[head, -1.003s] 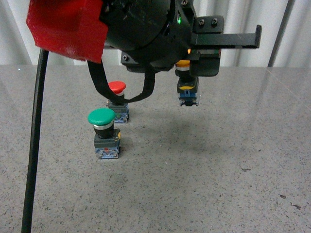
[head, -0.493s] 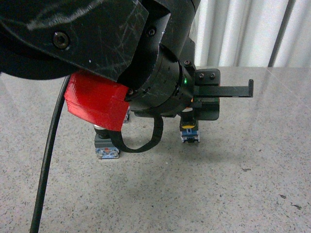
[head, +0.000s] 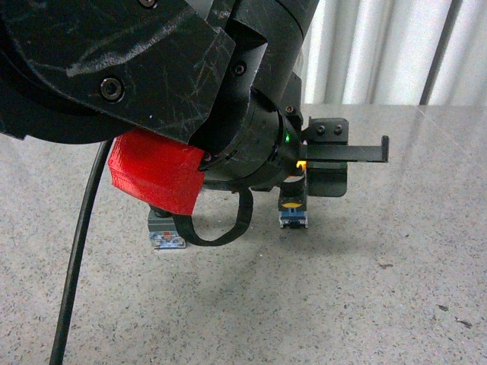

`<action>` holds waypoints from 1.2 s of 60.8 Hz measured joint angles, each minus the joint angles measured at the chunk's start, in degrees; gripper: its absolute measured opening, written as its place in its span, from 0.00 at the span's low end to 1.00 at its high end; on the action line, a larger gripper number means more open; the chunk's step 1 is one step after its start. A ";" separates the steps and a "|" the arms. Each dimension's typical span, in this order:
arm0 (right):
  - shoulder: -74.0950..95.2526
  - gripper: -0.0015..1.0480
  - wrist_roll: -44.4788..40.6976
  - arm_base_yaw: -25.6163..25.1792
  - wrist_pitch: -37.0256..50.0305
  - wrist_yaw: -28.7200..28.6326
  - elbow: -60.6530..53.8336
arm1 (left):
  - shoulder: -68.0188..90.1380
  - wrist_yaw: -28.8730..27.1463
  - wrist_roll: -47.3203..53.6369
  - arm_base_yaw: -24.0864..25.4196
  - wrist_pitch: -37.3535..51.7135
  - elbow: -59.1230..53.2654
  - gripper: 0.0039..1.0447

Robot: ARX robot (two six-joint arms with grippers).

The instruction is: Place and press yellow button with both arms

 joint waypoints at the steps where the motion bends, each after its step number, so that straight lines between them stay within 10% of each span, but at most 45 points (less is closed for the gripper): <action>1: 0.00 0.94 0.00 0.00 0.00 0.00 0.00 | 0.00 0.00 0.00 0.00 0.04 0.00 0.55; 16: 0.00 0.94 0.00 0.00 0.00 0.00 0.00 | -0.85 -0.04 0.20 0.11 1.77 0.00 0.96; 59: 0.00 0.94 0.00 0.00 0.00 0.00 0.00 | -51.47 -5.75 24.15 17.75 9.46 -27.12 0.94; 73: 0.00 0.94 0.00 0.00 0.02 0.00 0.00 | -65.16 -0.35 18.84 24.20 17.53 -47.80 0.55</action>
